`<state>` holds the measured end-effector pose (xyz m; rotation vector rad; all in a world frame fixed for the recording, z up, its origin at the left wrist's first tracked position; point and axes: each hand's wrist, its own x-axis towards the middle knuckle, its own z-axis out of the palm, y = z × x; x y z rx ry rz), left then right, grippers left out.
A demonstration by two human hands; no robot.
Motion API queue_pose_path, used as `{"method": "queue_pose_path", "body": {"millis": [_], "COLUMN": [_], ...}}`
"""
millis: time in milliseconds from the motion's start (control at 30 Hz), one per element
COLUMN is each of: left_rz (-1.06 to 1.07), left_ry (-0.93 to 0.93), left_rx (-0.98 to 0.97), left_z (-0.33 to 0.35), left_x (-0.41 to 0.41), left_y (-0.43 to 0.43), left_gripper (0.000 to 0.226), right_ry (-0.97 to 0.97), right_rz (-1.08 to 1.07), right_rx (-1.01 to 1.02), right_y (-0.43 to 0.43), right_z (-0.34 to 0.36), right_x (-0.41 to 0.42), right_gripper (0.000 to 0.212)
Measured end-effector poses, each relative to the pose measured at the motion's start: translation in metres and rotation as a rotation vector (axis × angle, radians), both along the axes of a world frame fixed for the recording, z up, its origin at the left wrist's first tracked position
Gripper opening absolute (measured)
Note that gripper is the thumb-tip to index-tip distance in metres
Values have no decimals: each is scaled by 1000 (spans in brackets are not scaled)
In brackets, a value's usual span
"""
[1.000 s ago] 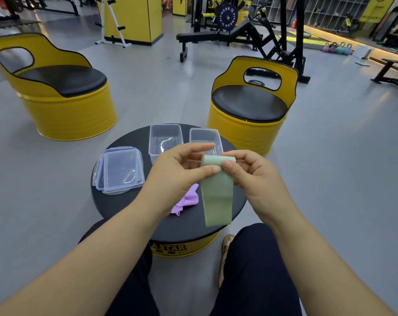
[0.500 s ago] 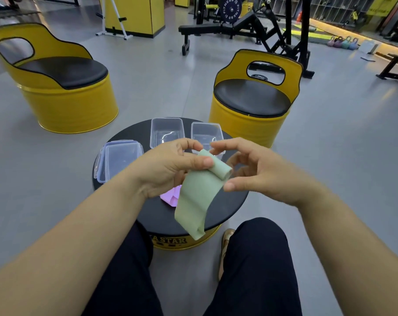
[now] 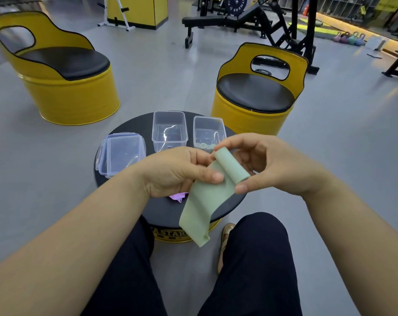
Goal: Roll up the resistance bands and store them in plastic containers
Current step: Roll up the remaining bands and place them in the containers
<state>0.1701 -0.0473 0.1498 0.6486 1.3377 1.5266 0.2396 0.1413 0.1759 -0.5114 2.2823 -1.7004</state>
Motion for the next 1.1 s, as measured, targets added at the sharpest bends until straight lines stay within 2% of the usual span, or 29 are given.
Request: {"method": "queue_pose_path", "body": {"millis": [167,300,533,767,967,1100], "left_rz": [22,45,40,131,222,247], "left_ry": [78,124,118,34,-22,57], "left_rx": [-79,-93,-92,-50,-8,-52], "left_z": [2,4,-2,-14,-22,-19], "left_x": [3,3,1,5,5,9], "left_y": [-1,-4,-7,0,5,8], "left_gripper": [16,15,17,15,20,18], "right_ry": [-54,-22,111,212,262,277], "right_rz": [16,-19,-60,-64,-2,11], "right_rx": [-174,-186,153,463,606,663], "right_y": [2,3,5,7,7,7], "right_z": [-7,-8,-2,2,8,9], "right_x": [0,2,3,-3,-8,-9], "right_gripper": [62,61,54,54,57,58]}}
